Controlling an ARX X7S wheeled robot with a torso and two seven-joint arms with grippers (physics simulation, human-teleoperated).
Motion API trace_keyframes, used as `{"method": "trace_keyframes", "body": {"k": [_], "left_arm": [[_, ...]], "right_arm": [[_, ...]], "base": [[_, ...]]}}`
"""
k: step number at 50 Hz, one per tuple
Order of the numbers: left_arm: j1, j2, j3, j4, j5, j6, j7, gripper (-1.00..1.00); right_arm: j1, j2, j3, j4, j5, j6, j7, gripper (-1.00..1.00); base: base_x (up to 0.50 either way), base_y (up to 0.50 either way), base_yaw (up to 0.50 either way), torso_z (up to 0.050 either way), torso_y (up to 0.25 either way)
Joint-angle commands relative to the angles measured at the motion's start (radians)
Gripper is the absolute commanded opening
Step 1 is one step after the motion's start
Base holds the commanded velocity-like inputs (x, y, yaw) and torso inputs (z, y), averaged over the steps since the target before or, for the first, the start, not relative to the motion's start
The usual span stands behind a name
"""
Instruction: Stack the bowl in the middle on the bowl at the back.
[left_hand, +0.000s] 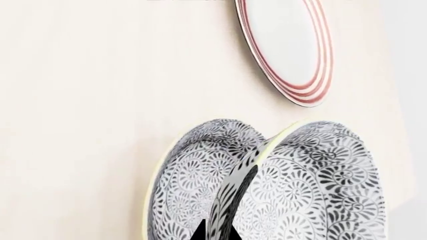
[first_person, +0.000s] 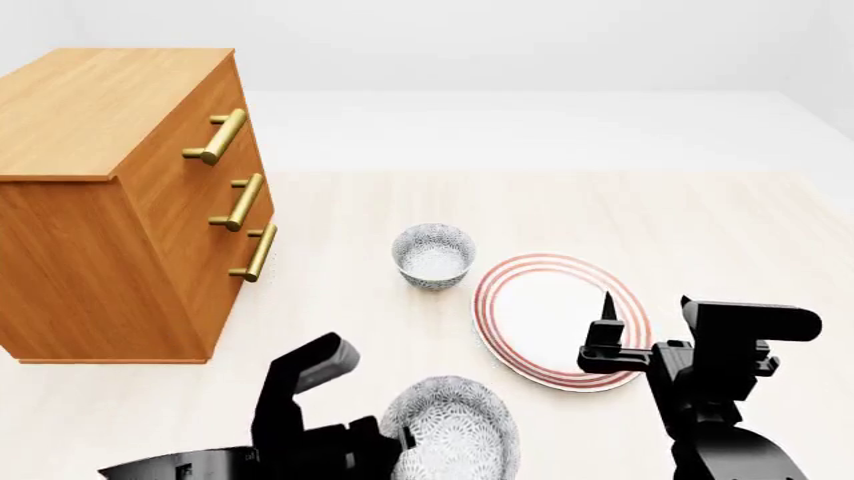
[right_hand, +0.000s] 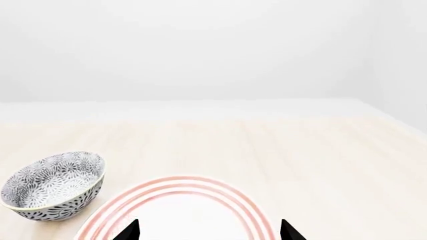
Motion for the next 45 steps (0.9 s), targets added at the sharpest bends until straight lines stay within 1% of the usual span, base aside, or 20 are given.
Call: {"method": "trace_keyframes", "body": {"k": [1,19,45], "left_arm": [[-0.022,0.01,0.013,-0.037,0.015,0.035,0.024,-1.0],[-0.026,0.016,0.048,-0.08,0.11,0.057,0.085,-1.0],[0.032,-0.006,0.061,0.001,0.039,0.081,0.064,-1.0]], "right_arm": [[0.003,0.0,-0.005,0.011,0.001,-0.006,0.002,1.0],[-0.007,0.004,0.001,0.019,0.011,-0.02,0.001,1.0],[-0.016,0.009,0.01,0.027,0.023,-0.028,0.012,1.0]], "base": [[0.0,0.0,0.0,0.0,0.0],[0.0,0.0,0.0,0.0,0.0],[0.0,0.0,0.0,0.0,0.0]]}}
